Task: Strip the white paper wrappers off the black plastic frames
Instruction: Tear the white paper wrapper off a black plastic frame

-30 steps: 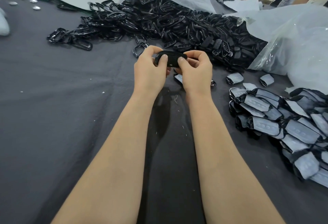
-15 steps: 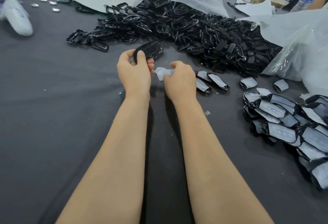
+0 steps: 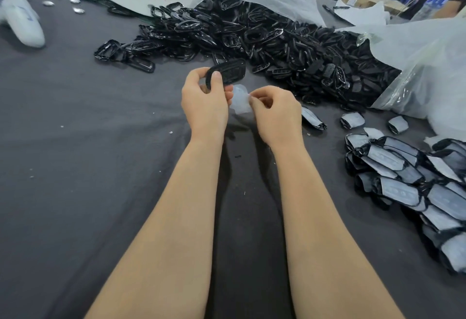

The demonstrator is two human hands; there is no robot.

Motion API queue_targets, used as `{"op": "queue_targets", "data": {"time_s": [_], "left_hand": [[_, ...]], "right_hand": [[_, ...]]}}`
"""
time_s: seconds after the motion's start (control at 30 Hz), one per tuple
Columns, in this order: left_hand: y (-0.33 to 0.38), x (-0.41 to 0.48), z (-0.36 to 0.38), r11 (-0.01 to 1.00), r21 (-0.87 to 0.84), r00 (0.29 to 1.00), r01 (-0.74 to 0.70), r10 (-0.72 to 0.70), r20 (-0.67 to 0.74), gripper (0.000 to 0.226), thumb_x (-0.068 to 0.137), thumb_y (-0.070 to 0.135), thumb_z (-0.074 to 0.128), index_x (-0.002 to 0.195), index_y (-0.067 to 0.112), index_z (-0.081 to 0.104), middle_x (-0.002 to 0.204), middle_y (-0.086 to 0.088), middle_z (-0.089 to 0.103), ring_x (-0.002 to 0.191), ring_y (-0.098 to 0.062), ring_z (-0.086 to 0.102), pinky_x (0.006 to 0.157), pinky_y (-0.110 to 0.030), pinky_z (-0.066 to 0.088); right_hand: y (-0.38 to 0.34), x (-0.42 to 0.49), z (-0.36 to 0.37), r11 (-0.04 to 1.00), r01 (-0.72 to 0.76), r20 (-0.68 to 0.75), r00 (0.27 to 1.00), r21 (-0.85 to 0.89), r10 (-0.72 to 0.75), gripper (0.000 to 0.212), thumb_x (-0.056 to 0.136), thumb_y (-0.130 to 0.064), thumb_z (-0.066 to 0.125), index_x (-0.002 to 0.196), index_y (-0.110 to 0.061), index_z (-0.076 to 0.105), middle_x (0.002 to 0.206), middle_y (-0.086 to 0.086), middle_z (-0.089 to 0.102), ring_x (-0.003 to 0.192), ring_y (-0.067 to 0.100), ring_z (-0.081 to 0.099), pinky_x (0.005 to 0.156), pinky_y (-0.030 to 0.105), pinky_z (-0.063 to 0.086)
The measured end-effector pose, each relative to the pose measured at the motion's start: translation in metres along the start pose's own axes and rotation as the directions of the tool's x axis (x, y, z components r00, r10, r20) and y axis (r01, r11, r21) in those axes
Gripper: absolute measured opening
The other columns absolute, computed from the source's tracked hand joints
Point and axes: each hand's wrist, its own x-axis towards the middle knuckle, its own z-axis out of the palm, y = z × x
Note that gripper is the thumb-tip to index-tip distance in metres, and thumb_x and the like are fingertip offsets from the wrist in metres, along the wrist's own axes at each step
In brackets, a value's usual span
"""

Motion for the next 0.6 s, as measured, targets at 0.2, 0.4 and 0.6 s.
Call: {"op": "queue_targets", "data": {"time_s": [0.2, 0.4, 0.6], "left_hand": [[-0.004, 0.0, 0.003, 0.999, 0.042, 0.999, -0.02, 0.018, 0.039, 0.007, 0.098, 0.012, 0.049, 0.1, 0.018, 0.051, 0.071, -0.002, 0.063, 0.052, -0.002, 0.058, 0.061, -0.021, 0.053], [-0.005, 0.0, 0.002, 0.991, 0.113, 0.997, -0.065, 0.059, 0.058, 0.021, 0.097, 0.013, 0.05, 0.085, 0.03, 0.048, 0.072, -0.003, 0.063, 0.049, 0.0, 0.058, 0.066, -0.026, 0.056], [-0.005, -0.002, 0.005, 0.98, 0.173, 0.986, -0.097, 0.071, 0.152, 0.016, 0.096, 0.012, 0.051, 0.092, 0.027, 0.052, 0.072, 0.001, 0.061, 0.053, -0.004, 0.06, 0.074, -0.035, 0.059]], "right_hand": [[0.002, 0.0, -0.003, 0.971, -0.098, -0.038, 0.993, 0.219, 0.109, 0.007, 0.089, -0.009, 0.058, 0.086, -0.015, 0.059, 0.076, -0.006, 0.059, 0.074, 0.011, 0.058, 0.073, 0.027, 0.048], [0.0, 0.001, -0.011, 0.918, -0.127, -0.008, 0.99, 0.375, 0.14, 0.021, 0.085, -0.004, 0.054, 0.075, -0.021, 0.06, 0.064, -0.009, 0.054, 0.052, -0.001, 0.043, 0.055, 0.016, 0.036], [-0.004, 0.0, -0.011, 0.711, -0.144, 0.005, 0.981, 0.688, 0.195, 0.015, 0.09, -0.002, 0.059, 0.084, -0.016, 0.062, 0.074, -0.005, 0.061, 0.064, 0.002, 0.056, 0.06, 0.014, 0.047]]}}
